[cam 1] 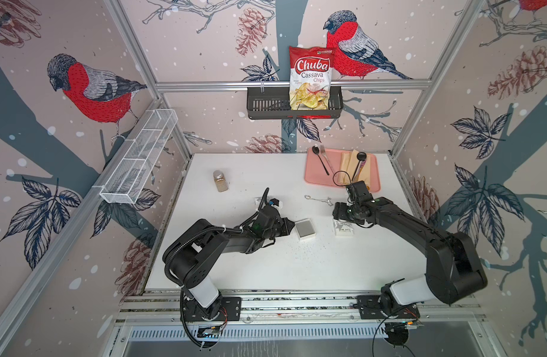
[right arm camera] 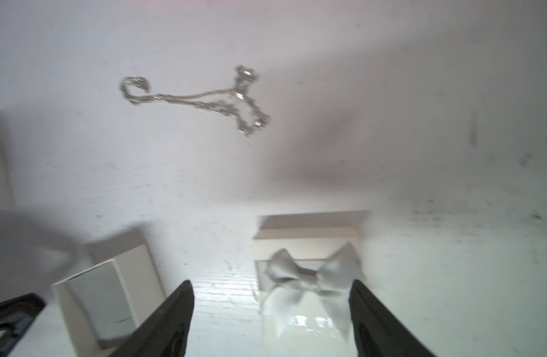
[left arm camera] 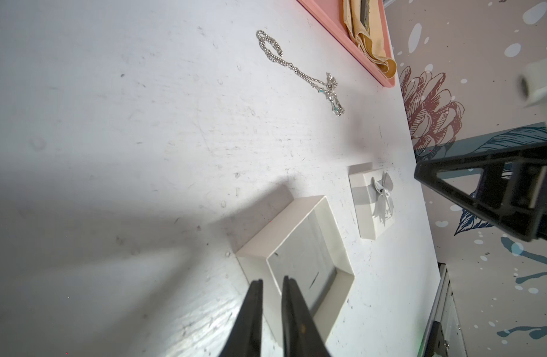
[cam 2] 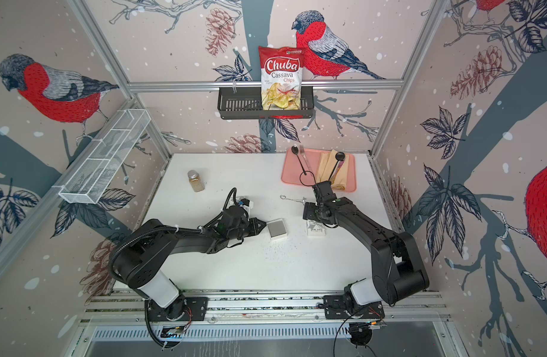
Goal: Take the necklace out of the lift-off lid jewelry box
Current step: Place the inner lining in the jewelry box, then pick up the lid from the center of the board.
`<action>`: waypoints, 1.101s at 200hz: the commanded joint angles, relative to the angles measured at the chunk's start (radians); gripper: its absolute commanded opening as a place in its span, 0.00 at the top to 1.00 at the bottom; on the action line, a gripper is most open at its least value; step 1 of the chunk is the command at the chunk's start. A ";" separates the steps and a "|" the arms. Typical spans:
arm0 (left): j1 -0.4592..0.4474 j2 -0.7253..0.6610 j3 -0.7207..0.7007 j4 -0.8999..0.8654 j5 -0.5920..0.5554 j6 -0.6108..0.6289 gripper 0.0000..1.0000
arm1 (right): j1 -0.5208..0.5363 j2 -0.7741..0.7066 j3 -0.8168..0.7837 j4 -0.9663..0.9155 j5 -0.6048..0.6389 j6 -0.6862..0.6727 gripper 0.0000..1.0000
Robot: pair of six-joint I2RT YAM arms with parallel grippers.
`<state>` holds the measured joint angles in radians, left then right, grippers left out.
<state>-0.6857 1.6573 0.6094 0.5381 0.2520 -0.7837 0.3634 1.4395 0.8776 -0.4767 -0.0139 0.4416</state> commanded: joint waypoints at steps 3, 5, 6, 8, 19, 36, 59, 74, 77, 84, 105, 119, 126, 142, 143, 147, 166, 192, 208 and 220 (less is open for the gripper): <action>0.002 -0.005 0.016 -0.027 -0.013 0.029 0.81 | -0.039 -0.022 -0.036 -0.054 -0.011 -0.038 0.19; 0.002 -0.005 0.018 -0.027 -0.013 0.031 0.81 | -0.042 -0.022 -0.037 -0.054 -0.014 -0.041 0.18; 0.002 -0.004 0.018 -0.028 -0.013 0.031 0.81 | -0.042 -0.021 -0.038 -0.054 -0.015 -0.042 0.18; 0.002 -0.005 0.018 -0.027 -0.012 0.031 0.81 | -0.045 -0.021 -0.039 -0.055 -0.017 -0.044 0.18; 0.003 0.001 0.021 -0.028 -0.009 0.034 0.81 | -0.052 -0.014 -0.042 -0.051 -0.032 -0.056 0.18; 0.004 0.007 0.027 -0.026 -0.001 0.034 0.81 | -0.051 0.003 -0.044 -0.024 -0.066 -0.060 0.18; 0.003 0.003 0.030 -0.031 0.000 0.035 0.81 | -0.050 0.048 -0.028 -0.002 -0.094 -0.063 0.17; 0.003 -0.005 0.024 -0.035 -0.005 0.035 0.81 | -0.044 0.077 -0.017 0.005 -0.104 -0.069 0.16; 0.004 -0.006 0.021 -0.034 -0.006 0.036 0.81 | -0.043 0.082 -0.016 0.006 -0.107 -0.071 0.15; 0.003 -0.008 0.021 -0.037 -0.008 0.036 0.81 | -0.038 0.093 -0.012 0.010 -0.108 -0.073 0.14; 0.003 -0.012 0.013 -0.040 -0.013 0.038 0.81 | -0.026 0.116 -0.003 0.012 -0.103 -0.079 0.14; 0.003 -0.010 0.013 -0.039 -0.014 0.037 0.81 | -0.018 0.129 0.001 0.013 -0.093 -0.080 0.14; 0.003 -0.008 0.015 -0.039 -0.014 0.036 0.81 | -0.011 0.134 0.003 0.014 -0.083 -0.080 0.14; 0.003 -0.004 0.016 -0.037 -0.013 0.035 0.81 | 0.002 0.150 0.008 0.004 -0.048 -0.081 0.14; 0.003 -0.004 0.015 -0.037 -0.013 0.035 0.81 | 0.003 0.152 0.009 0.004 -0.047 -0.080 0.14; 0.003 -0.004 0.016 -0.038 -0.012 0.035 0.81 | 0.004 0.154 0.008 0.002 -0.040 -0.079 0.15; 0.003 -0.006 0.017 -0.039 -0.012 0.036 0.81 | 0.006 0.169 0.004 0.003 -0.021 -0.077 0.18; 0.005 -0.010 0.013 -0.045 -0.019 0.041 0.81 | 0.015 0.192 0.010 0.001 -0.011 -0.080 0.21; 0.008 -0.011 0.012 -0.047 -0.017 0.044 0.81 | 0.020 0.192 0.018 -0.004 -0.002 -0.079 0.25; 0.009 -0.016 0.009 -0.050 -0.019 0.045 0.81 | 0.026 0.181 0.023 -0.006 0.000 -0.078 0.27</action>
<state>-0.6819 1.6527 0.6228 0.4892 0.2420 -0.7509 0.3801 1.6276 0.8902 -0.4721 -0.0338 0.3656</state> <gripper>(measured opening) 0.192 0.748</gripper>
